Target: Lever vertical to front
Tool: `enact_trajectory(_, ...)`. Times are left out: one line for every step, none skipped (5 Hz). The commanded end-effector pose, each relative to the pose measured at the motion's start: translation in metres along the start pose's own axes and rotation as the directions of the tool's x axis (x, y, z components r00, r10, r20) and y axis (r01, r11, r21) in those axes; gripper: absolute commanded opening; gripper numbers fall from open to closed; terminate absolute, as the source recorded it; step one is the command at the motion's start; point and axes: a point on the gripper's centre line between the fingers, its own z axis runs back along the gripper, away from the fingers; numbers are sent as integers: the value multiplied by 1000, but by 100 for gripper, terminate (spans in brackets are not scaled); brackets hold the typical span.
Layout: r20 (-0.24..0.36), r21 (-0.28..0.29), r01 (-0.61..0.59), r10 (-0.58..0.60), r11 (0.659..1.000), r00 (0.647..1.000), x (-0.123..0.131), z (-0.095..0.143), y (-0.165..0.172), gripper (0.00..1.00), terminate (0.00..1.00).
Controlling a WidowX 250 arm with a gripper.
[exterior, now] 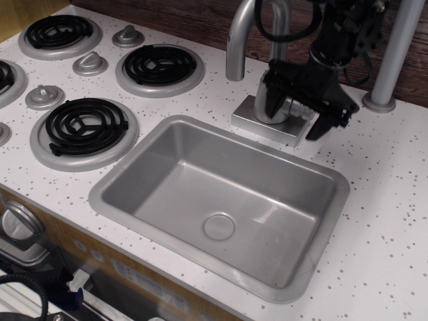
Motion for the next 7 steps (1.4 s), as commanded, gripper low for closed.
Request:
enact_trajectory(122, 13, -3, 1, 1000, 992, 24, 39, 11, 100, 0)
enact_trajectory(133, 1, 9, -9, 1000, 991, 30, 42, 11, 100, 0)
enact_trajectory(135, 1, 30, -30, 1000, 990, 37, 47, 9, 100, 0)
enact_trajectory(145, 3, 41, -41, 999, 989, 41, 50, 8, 100, 0)
enact_trajectory(160, 12, 48, -49, 999, 986, 43, 50, 7, 100, 0)
enact_trajectory(165, 11, 48, -49, 999, 985, 43, 51, 5, 0, 0)
enact_trajectory(148, 3, 42, -42, 999, 988, 41, 49, 4, 0, 0)
